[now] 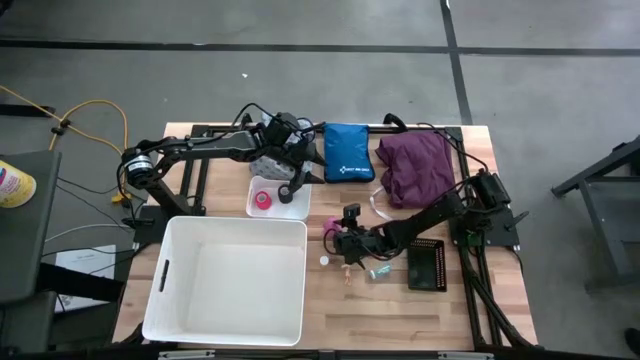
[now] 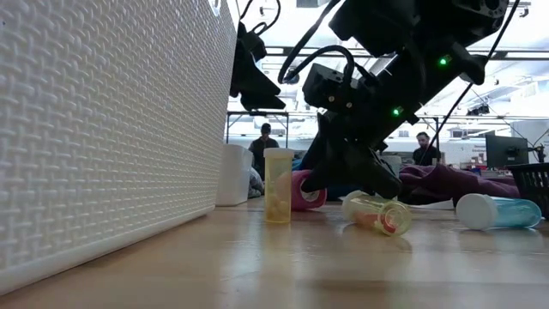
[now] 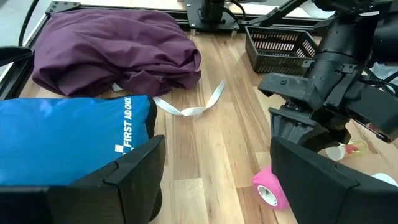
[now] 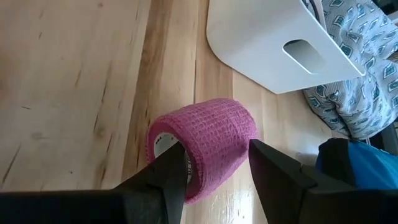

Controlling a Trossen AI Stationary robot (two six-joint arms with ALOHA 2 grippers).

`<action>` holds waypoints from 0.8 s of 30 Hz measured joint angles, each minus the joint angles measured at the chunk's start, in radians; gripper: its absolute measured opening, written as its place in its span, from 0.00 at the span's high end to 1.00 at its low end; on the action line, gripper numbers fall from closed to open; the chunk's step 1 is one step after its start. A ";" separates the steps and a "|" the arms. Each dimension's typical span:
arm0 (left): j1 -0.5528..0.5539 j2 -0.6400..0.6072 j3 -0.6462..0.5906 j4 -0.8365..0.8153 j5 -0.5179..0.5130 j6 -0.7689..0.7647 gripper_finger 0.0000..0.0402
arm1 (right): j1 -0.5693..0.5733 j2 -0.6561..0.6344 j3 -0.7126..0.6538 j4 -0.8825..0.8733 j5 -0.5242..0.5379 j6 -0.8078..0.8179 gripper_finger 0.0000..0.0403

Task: Pick & place medical supplies in basket/bin
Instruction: Put the pink bandage into the white bin

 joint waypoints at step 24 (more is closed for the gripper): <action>0.000 0.000 0.000 0.000 0.000 0.000 0.29 | 0.015 -0.001 0.000 0.040 0.037 -0.002 0.85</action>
